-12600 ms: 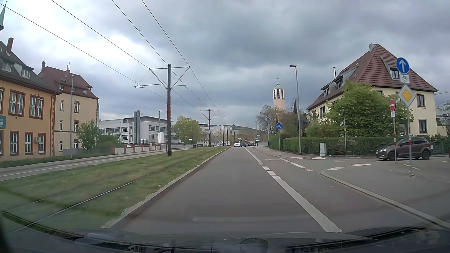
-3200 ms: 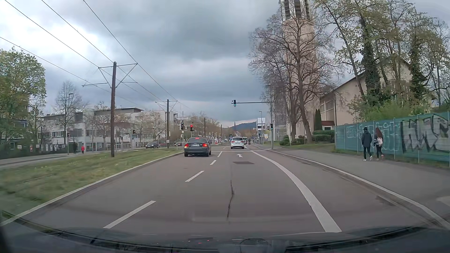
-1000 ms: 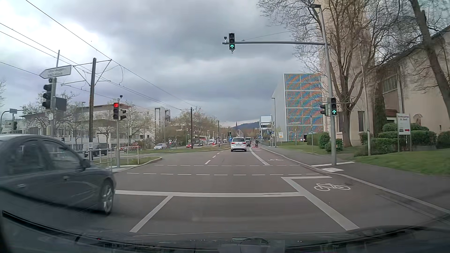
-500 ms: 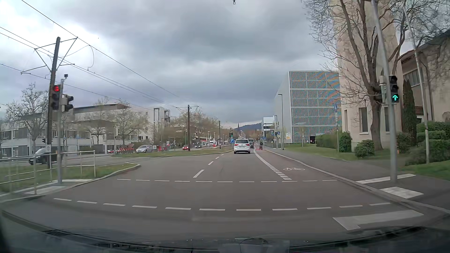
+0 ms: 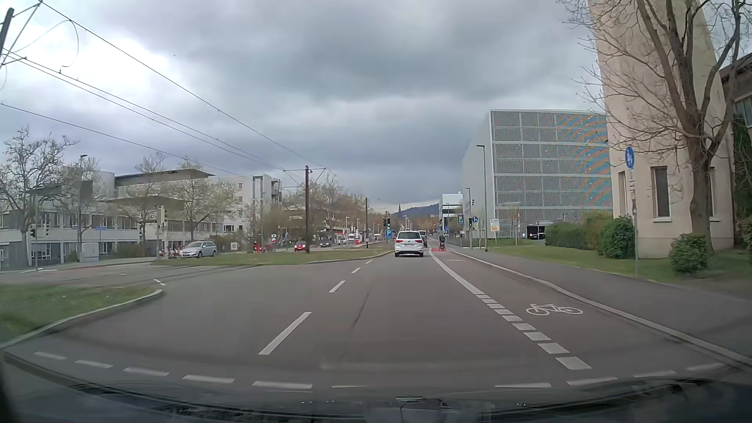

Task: Follow the waypoints while adhering to traffic rules and regulations

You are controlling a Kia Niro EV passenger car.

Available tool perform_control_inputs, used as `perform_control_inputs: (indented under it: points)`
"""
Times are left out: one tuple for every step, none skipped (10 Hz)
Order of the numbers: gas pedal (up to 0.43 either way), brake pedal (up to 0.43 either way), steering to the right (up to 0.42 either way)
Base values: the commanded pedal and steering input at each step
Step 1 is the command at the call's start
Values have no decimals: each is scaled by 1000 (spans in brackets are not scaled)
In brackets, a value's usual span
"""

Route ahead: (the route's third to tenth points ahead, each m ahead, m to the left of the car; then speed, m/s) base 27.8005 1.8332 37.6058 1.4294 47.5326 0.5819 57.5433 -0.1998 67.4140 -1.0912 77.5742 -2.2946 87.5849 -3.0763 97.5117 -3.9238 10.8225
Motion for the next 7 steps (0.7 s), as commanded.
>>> perform_control_inputs:
  points:
    - [39,0,0]
    - [39,0,1]
    - [39,0,3]
    - [39,0,4]
    - [39,0,4]
    - [39,0,5]
    - [47,0,5]
